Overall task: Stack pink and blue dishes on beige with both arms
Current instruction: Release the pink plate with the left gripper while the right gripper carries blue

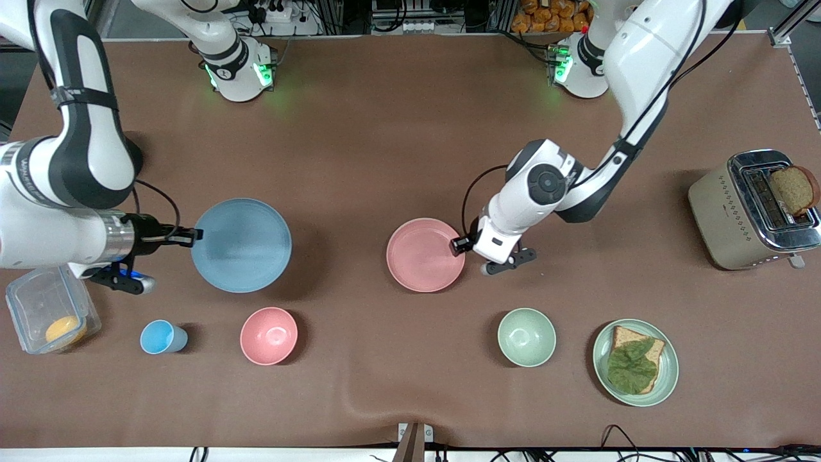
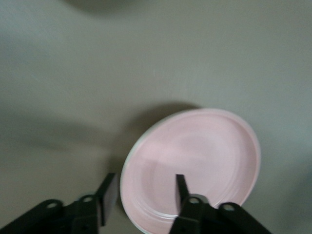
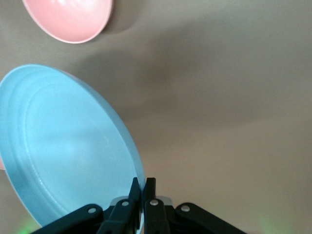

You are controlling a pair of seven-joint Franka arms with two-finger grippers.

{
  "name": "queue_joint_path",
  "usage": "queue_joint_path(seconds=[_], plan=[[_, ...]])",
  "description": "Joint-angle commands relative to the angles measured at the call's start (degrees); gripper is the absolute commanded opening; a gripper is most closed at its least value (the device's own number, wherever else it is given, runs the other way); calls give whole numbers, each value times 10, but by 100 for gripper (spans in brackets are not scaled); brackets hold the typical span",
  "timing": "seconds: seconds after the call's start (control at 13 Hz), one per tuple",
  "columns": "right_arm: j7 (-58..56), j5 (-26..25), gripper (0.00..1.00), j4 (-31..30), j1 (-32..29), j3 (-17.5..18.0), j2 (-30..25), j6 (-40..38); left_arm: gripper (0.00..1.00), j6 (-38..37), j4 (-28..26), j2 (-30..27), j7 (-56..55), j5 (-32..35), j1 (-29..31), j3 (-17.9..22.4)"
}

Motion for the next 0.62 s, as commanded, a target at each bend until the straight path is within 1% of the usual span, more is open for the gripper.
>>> queue_joint_path(seconds=[0.0, 0.15, 0.31, 0.46, 0.54], plan=[[52, 28, 0, 12, 32, -4, 12, 15, 100, -97, -18, -131, -12, 17, 55, 4], [76, 31, 0, 12, 62, -4, 18, 36, 100, -148, -17, -189, 51, 18, 105, 3], [95, 31, 0, 11, 89, -4, 32, 63, 100, -208, -12, -233, 93, 20, 137, 4], [132, 31, 0, 10, 119, -4, 44, 92, 100, -285, 15, -260, 147, 20, 165, 4], [151, 30, 0, 11, 134, -5, 50, 109, 100, -310, 32, -264, 184, 20, 190, 4]])
